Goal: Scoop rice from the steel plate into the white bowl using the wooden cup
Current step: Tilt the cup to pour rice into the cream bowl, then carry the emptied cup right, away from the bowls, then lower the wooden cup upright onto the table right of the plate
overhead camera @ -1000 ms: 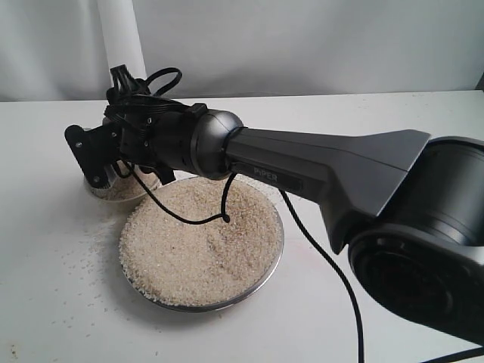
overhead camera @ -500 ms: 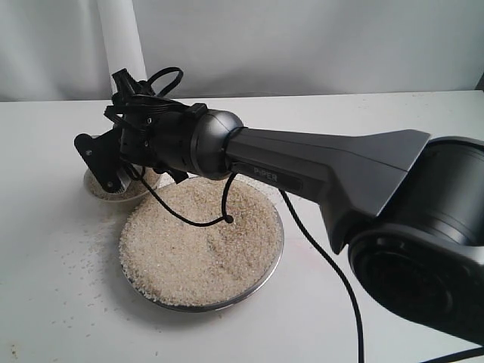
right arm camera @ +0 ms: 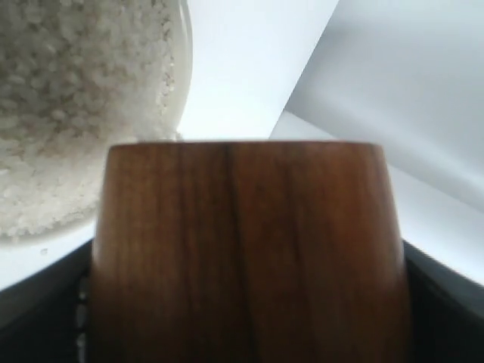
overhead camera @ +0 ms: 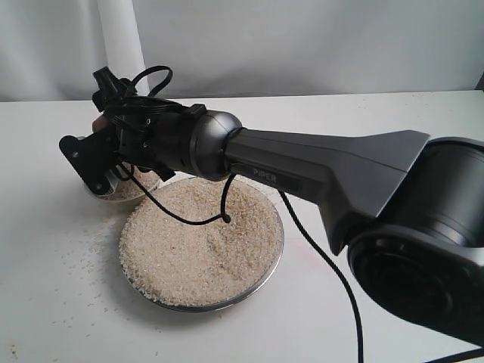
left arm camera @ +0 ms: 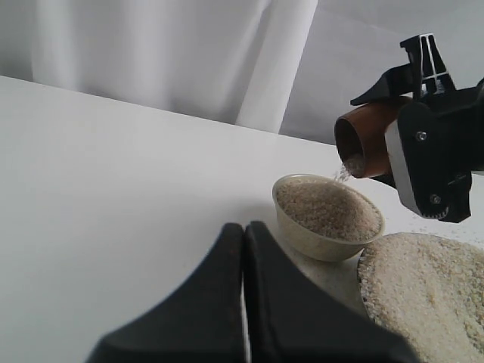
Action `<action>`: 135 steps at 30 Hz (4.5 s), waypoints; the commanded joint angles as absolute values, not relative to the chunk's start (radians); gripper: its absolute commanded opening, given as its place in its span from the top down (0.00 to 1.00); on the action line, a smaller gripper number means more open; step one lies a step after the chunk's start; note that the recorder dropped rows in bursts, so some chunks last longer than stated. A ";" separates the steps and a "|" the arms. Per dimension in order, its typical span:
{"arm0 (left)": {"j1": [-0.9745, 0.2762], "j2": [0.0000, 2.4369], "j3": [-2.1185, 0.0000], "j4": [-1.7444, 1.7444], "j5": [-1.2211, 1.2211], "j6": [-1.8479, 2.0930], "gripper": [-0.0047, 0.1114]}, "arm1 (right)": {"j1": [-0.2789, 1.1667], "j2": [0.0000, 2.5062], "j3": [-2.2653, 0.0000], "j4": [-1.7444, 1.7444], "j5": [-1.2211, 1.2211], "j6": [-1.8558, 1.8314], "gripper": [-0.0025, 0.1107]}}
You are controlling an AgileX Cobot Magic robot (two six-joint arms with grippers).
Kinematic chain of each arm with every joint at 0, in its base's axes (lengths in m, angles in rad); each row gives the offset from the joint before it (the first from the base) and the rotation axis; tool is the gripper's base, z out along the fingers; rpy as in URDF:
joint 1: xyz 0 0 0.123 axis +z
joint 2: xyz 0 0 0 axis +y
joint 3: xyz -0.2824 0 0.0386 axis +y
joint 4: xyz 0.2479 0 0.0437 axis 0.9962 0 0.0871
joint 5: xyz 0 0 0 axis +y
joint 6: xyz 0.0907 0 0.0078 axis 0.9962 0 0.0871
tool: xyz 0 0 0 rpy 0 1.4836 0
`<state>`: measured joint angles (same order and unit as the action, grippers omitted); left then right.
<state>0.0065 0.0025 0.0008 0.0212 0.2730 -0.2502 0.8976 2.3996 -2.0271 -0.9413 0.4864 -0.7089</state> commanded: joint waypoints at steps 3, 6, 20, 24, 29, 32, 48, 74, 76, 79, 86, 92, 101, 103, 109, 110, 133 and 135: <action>0.000 0.000 0.000 0.018 0.266 -0.254 0.96 | 0.898 2.401 -2.037 -0.948 0.449 -0.734 0.98; 0.000 0.000 0.000 0.018 0.266 -0.254 0.96 | 0.898 2.401 -2.037 -0.977 0.448 -0.739 0.98; 0.000 0.000 0.000 0.018 0.266 -0.254 0.96 | 0.896 2.401 -2.037 -1.141 0.497 -0.739 0.98; 0.000 0.000 0.000 0.018 0.266 -0.254 0.96 | 0.898 2.401 -2.037 -1.145 0.508 -0.770 0.98; 0.000 0.000 0.000 0.018 0.266 -0.254 0.96 | 0.908 2.401 -2.037 -1.164 0.534 -0.784 0.98; 0.000 0.000 0.000 0.018 0.266 -0.254 0.96 | 0.908 2.401 -2.037 -1.143 0.549 -0.737 0.98; 0.000 0.000 0.000 0.018 0.266 -0.254 0.96 | 0.870 2.032 -1.845 -0.690 0.530 -0.202 0.98; 0.000 0.000 0.000 0.018 0.266 -0.254 0.96 | 0.690 1.107 -0.799 -0.553 0.000 0.195 0.98; 0.000 0.000 0.000 0.018 0.266 -0.254 0.96 | 0.656 1.067 -0.730 -0.525 -0.059 0.195 0.98; 0.000 0.000 0.000 0.018 0.266 -0.254 0.96 | 0.596 1.023 -0.628 -0.471 -0.171 0.195 0.98; 0.000 0.000 0.000 0.018 0.266 -0.254 0.96 | 0.463 1.019 -0.440 -0.346 -0.491 0.187 0.98; 0.000 0.000 0.000 0.018 0.266 -0.254 0.96 | 0.405 1.022 -0.326 -0.214 -0.638 0.095 0.98; 0.000 0.000 0.000 0.018 0.266 -0.254 0.96 | 0.405 1.263 -0.286 -0.201 -0.809 0.067 0.98; 0.000 0.000 0.000 0.018 0.266 -0.254 0.96 | 0.405 1.351 -0.286 -0.187 -0.885 0.041 0.98; 0.000 0.000 0.000 0.018 0.266 -0.254 0.96 | 0.405 1.584 -0.286 -0.185 -1.134 -0.031 0.98; 0.000 0.000 0.000 0.018 0.266 -0.254 0.96 | 0.405 1.623 -0.287 -0.185 -1.171 -0.045 0.98; 0.000 0.000 0.000 0.018 0.266 -0.254 0.96 | 0.260 2.118 -0.498 -0.393 -1.221 -0.122 0.98; 0.000 0.000 0.000 0.018 0.266 -0.254 0.96 | 0.241 2.136 -0.502 -0.394 -1.221 -0.119 0.98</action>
<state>0.0065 0.0025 0.0008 0.0212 0.2730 -0.2502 0.2586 2.1277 -0.4976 -0.3864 -1.1993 -0.1241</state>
